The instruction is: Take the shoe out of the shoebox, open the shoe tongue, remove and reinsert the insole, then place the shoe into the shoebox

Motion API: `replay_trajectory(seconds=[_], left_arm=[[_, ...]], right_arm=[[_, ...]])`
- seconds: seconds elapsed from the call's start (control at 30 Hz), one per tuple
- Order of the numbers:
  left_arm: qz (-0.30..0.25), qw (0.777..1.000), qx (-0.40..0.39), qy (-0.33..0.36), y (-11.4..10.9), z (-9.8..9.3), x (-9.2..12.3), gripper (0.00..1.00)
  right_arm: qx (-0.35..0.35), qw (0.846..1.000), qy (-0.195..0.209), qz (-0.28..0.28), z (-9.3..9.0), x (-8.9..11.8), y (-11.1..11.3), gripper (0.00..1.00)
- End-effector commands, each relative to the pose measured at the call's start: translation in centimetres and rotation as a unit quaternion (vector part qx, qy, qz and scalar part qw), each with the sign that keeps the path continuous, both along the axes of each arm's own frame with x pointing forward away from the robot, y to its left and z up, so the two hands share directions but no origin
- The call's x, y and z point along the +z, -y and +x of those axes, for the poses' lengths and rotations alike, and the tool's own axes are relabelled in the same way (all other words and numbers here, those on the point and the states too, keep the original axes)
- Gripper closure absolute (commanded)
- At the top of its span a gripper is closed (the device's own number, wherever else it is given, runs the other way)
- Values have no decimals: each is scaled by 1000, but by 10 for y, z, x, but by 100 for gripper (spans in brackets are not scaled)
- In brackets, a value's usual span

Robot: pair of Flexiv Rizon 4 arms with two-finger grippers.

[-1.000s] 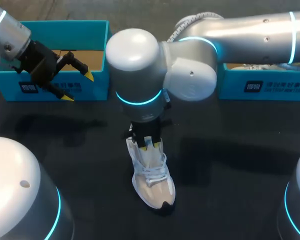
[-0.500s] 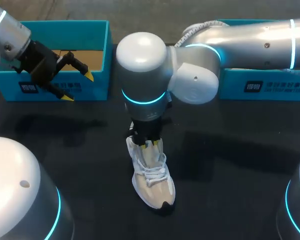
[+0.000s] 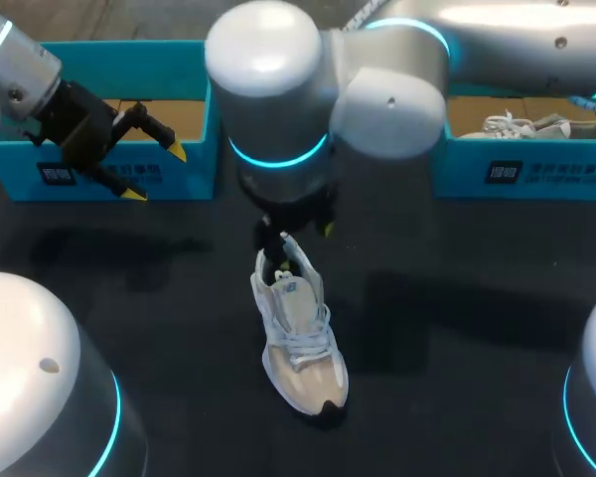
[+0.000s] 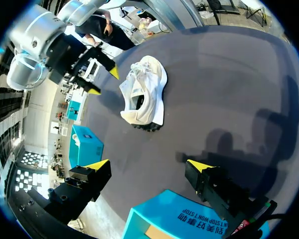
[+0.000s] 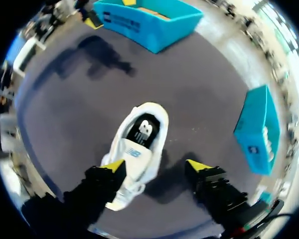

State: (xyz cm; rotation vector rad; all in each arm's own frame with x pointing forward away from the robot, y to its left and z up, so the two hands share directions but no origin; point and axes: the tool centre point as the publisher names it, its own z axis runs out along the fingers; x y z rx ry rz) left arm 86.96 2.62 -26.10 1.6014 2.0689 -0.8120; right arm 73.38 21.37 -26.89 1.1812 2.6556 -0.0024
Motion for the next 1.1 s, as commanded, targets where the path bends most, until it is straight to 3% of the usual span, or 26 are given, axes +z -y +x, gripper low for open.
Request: replay_trajectory(seconds=[0.03, 0.3, 0.4, 0.83, 1.1], left_arm=[[2, 1000, 0, 0, 0, 0, 0, 0], [2, 1000, 0, 0, 0, 0, 0, 0], [2, 1000, 0, 0, 0, 0, 0, 0], [2, 1000, 0, 0, 0, 0, 0, 0], [2, 1000, 0, 0, 0, 0, 0, 0]], right_arm=[[87, 995, 17, -42, 6, 14, -4, 0], [218, 976, 3, -20, 20, 17, 1, 0], [333, 943, -25, -16, 22, 20, 0, 0], [333, 943, -25, -16, 22, 20, 0, 0], [376, 925, -3, -50, 47, 0, -14, 0]])
